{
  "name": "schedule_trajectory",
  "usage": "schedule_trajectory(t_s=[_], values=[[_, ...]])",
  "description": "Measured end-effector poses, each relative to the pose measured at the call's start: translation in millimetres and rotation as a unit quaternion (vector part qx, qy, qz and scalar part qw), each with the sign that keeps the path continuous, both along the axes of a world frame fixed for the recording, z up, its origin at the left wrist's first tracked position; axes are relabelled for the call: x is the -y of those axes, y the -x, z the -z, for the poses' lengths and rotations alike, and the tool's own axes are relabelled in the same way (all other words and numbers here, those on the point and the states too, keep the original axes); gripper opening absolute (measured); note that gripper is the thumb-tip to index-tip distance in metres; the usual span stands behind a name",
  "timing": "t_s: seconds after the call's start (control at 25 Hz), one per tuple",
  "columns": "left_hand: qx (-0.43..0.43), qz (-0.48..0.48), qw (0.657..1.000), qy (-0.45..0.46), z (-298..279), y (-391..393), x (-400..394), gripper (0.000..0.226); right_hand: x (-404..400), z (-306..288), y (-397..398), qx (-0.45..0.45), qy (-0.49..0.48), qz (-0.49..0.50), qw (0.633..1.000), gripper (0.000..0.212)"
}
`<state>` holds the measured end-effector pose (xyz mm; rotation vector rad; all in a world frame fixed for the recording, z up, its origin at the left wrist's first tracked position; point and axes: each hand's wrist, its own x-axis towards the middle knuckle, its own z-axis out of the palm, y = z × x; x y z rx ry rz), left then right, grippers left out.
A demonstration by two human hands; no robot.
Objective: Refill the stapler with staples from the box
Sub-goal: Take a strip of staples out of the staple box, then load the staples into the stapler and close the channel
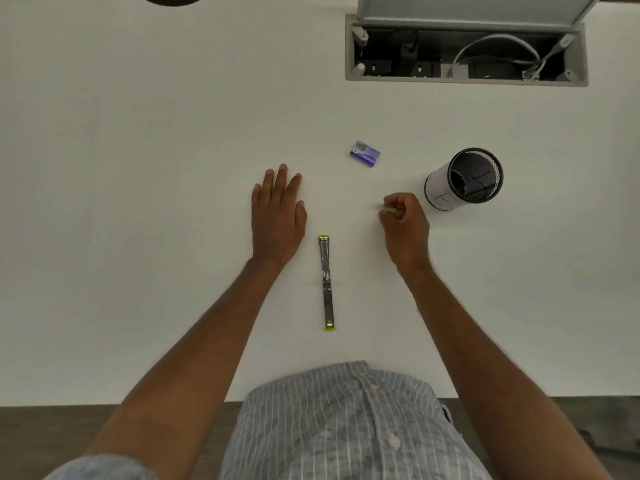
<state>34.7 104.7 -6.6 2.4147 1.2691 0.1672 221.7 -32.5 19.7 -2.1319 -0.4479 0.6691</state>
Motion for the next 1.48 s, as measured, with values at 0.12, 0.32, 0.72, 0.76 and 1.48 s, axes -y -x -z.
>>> schedule_trajectory(t_s=[0.12,0.32,0.72,0.76,1.48], values=[[0.000,-0.001,1.000,0.007,0,9,15,0.052,45,-3,30,-0.012,0.000,0.002,1.000,0.028],[0.000,0.001,1.000,0.006,2,29,52,0.052,81,-10,67,-0.130,0.003,-0.017,0.991,0.026],[0.000,0.009,1.000,0.008,2,66,116,0.054,65,-11,106,-0.119,-0.005,-0.178,0.977,0.030],[-0.001,0.009,1.000,0.010,1,67,120,0.054,64,-10,107,-0.084,-0.001,-0.195,0.977,0.030],[0.355,-0.286,0.623,0.636,-75,15,138,0.037,66,-52,95,-0.145,-0.078,-0.105,0.981,0.013]])
